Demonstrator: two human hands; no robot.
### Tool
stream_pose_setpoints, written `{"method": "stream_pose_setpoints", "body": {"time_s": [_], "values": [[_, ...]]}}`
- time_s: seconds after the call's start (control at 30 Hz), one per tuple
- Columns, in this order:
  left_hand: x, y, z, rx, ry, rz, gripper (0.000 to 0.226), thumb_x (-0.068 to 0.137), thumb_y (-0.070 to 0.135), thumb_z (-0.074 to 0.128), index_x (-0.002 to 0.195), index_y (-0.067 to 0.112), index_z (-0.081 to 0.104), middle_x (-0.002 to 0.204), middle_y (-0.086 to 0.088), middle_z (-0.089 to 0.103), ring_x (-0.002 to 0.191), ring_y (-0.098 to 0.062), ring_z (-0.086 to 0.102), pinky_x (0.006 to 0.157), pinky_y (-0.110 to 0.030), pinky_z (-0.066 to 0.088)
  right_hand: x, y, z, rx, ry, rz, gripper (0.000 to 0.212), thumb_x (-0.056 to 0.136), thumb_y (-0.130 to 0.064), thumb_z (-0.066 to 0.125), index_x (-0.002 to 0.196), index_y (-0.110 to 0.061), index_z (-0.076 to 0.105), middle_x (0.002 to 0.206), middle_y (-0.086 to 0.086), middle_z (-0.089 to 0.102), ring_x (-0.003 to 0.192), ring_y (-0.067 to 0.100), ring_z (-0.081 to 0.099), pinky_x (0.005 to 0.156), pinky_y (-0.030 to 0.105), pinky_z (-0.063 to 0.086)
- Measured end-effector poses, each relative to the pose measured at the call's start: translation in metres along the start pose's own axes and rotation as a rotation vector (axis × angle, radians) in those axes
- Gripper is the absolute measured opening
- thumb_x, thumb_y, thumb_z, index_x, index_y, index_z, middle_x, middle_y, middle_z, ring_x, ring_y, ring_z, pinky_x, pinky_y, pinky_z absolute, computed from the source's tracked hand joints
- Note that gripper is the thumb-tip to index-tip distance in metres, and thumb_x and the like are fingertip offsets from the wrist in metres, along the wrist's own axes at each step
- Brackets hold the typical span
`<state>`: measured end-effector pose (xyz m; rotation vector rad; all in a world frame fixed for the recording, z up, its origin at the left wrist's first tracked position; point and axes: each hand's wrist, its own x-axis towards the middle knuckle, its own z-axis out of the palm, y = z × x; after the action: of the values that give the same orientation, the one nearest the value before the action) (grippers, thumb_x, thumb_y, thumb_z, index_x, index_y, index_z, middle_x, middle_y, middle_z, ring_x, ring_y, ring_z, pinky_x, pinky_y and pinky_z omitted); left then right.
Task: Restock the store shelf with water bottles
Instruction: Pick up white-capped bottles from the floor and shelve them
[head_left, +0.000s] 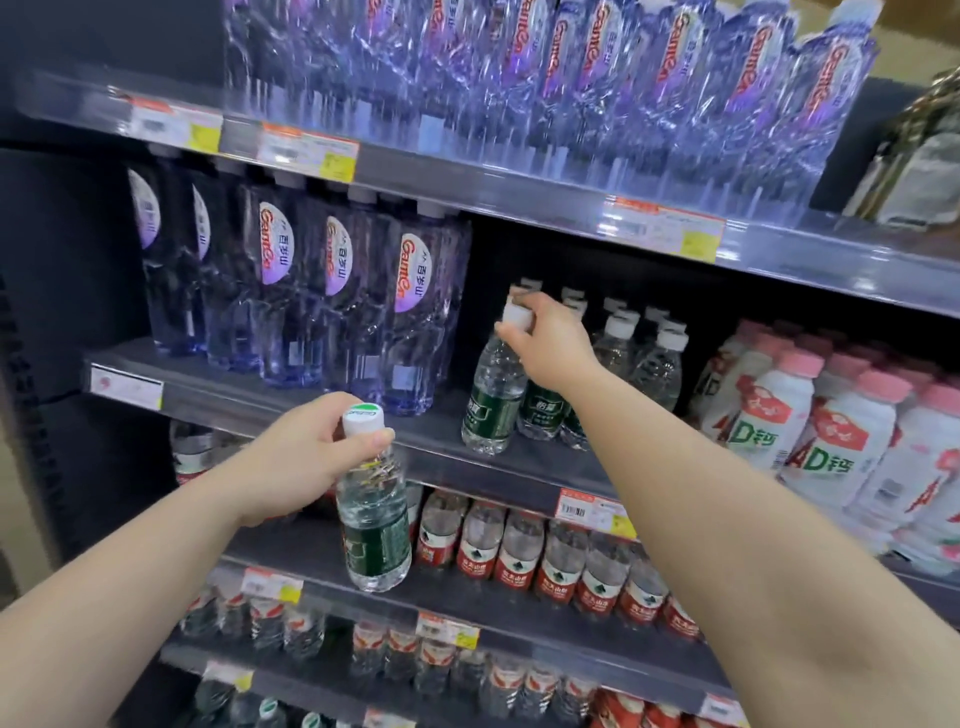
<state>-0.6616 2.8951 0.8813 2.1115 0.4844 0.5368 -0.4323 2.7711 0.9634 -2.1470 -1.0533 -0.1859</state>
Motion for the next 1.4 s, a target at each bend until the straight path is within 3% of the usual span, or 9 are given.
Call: {"method": "stream_pose_setpoints", "body": {"time_s": [0.17,0.27,0.4,0.53,0.7,0.93,1.07,1.2,1.4], "values": [[0.005,-0.005,0.010,0.028,-0.010,-0.018,0.021,0.089,0.045,0.062,0.093,0.025,0.059,0.090,-0.001,0.064,0.084,-0.021,0.060,0.071,-0.035,0.045,0.007,-0.001,0.006,-0.127,-0.046,-0.038,0.048,0.098,-0.034,0.051,0.144,-0.023,0.040,0.139,0.012,0.039,0.088,0.019,0.049,0.074,0.029,0.042],[0.007,-0.002,0.016,0.037,0.001,-0.030,0.018,0.090,0.042,0.061,0.090,0.025,0.057,0.083,0.003,0.060,0.070,-0.013,0.053,0.058,-0.029,0.039,0.003,0.000,0.005,-0.090,-0.035,-0.045,0.052,0.097,-0.035,0.053,0.145,-0.026,0.036,0.137,0.010,0.040,0.085,0.016,0.050,0.076,0.028,0.042],[0.012,0.003,0.021,0.054,0.006,-0.019,0.019,0.090,0.044,0.061,0.092,0.025,0.058,0.092,0.001,0.064,0.085,-0.019,0.061,0.072,-0.034,0.045,-0.020,0.008,0.015,0.188,0.183,0.124,0.084,0.078,-0.054,0.071,0.144,-0.025,0.029,0.137,0.000,0.040,0.107,0.016,0.054,0.083,0.034,0.047],[0.018,0.008,0.024,0.036,0.011,-0.010,0.025,0.090,0.043,0.061,0.096,0.018,0.059,0.097,-0.006,0.066,0.092,-0.026,0.063,0.076,-0.041,0.051,-0.055,0.024,0.061,0.192,0.134,0.321,0.097,0.068,-0.060,0.077,0.142,-0.024,0.026,0.142,0.004,0.036,0.118,0.025,0.051,0.086,0.038,0.047],[0.022,0.011,0.028,0.065,0.000,-0.011,0.025,0.089,0.044,0.061,0.095,0.020,0.059,0.095,-0.005,0.067,0.090,-0.026,0.064,0.077,-0.043,0.051,-0.055,0.037,0.087,0.129,0.080,0.441,0.091,0.067,-0.055,0.080,0.137,-0.021,0.032,0.135,0.002,0.046,0.116,0.026,0.053,0.086,0.044,0.051],[0.021,0.004,0.030,0.051,-0.024,-0.034,0.025,0.089,0.045,0.061,0.097,0.022,0.059,0.097,-0.006,0.067,0.092,-0.028,0.064,0.077,-0.041,0.051,-0.056,0.056,0.056,0.278,-0.081,0.324,0.074,0.078,-0.032,0.080,0.137,-0.014,0.039,0.131,0.001,0.054,0.099,0.013,0.051,0.087,0.029,0.046],[0.024,0.006,0.033,0.067,-0.034,-0.028,0.028,0.089,0.045,0.061,0.097,0.018,0.059,0.097,-0.007,0.066,0.092,-0.027,0.063,0.075,-0.039,0.050,-0.055,0.056,0.062,0.220,-0.122,0.326,0.089,0.069,-0.045,0.083,0.138,-0.015,0.034,0.132,-0.001,0.051,0.110,0.019,0.053,0.091,0.036,0.047],[0.026,0.011,0.035,0.074,-0.048,-0.010,0.023,0.091,0.043,0.060,0.092,0.020,0.057,0.090,-0.004,0.064,0.079,-0.022,0.060,0.066,-0.032,0.045,-0.052,0.055,0.069,0.156,-0.068,0.350,0.087,0.072,-0.047,0.081,0.138,-0.015,0.035,0.132,0.002,0.053,0.112,0.023,0.054,0.089,0.038,0.048],[0.030,0.018,0.036,0.072,-0.062,0.014,0.028,0.089,0.046,0.061,0.091,0.018,0.057,0.087,-0.009,0.063,0.070,-0.017,0.053,0.063,-0.033,0.043,-0.055,0.057,0.062,0.247,-0.061,0.347,0.086,0.072,-0.045,0.082,0.138,-0.014,0.037,0.133,0.001,0.051,0.111,0.017,0.052,0.085,0.028,0.042]]}}
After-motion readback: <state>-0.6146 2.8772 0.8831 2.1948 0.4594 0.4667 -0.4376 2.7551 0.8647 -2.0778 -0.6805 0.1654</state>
